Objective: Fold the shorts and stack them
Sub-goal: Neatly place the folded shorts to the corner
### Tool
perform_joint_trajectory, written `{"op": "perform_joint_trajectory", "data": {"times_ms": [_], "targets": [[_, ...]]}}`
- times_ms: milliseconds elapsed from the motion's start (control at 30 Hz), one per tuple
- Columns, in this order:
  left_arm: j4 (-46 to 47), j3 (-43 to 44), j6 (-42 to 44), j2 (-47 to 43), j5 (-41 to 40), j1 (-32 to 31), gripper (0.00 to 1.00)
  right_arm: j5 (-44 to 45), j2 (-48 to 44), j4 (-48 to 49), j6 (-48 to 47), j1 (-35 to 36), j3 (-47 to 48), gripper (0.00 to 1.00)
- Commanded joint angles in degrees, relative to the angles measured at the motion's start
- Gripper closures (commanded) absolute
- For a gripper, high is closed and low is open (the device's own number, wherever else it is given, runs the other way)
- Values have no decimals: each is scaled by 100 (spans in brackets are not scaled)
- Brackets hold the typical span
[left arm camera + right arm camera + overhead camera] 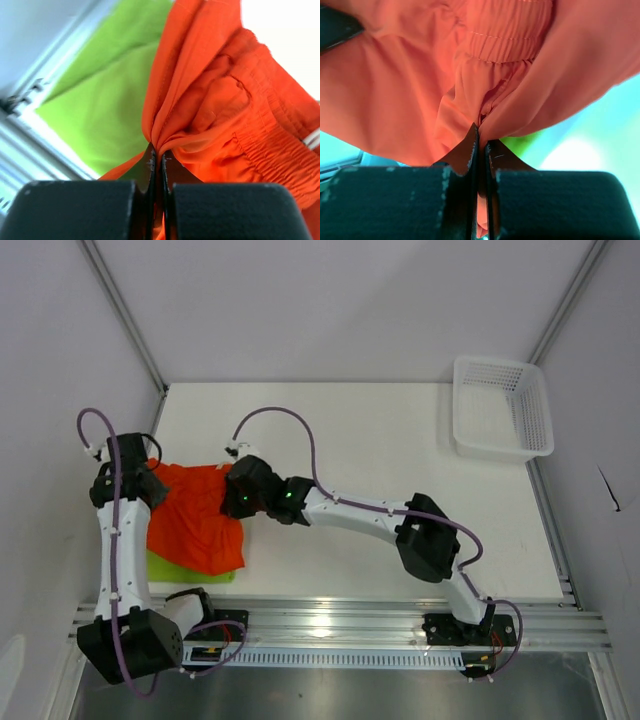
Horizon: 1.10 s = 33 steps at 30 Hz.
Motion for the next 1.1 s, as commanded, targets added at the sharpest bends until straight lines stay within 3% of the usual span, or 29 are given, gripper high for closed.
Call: {"op": "perform_joint_trajectory", "data": {"times_ms": [0, 233, 600, 667, 700, 733, 800, 833, 867, 967, 1067], "targets": [[57, 41, 458, -162, 73, 567, 100, 352, 280, 274, 183, 207, 671, 100], [567, -232, 467, 444, 478, 1586, 100, 431, 711, 634, 473, 348, 690, 100], [919, -487, 493, 1182, 574, 2106, 100, 387, 1106, 951, 886, 400, 347, 100], [963, -504, 527, 1235, 715, 2150, 87, 387, 1115, 1073, 1026, 400, 154, 100], [954, -504, 537, 1253, 759, 2151, 77, 379, 1142, 1092, 1044, 400, 118, 99], [946, -470, 519, 1253, 733, 2177, 47, 379, 1159, 1083, 1062, 392, 118, 95], [919, -461, 493, 1235, 733, 2212, 31, 378, 1177, 1030, 1071, 392, 109, 82], [902, -452, 484, 1227, 724, 2212, 17, 387, 1177, 1021, 1071, 392, 100, 75], [884, -434, 475, 1227, 767, 2212, 14, 379, 1177, 978, 1088, 383, 91, 58], [849, -364, 475, 1157, 785, 2221, 10, 396, 1063, 864, 1088, 348, 109, 39], [708, -250, 432, 876, 724, 2212, 9, 475, 835, 706, 1018, 260, 118, 35]]}}
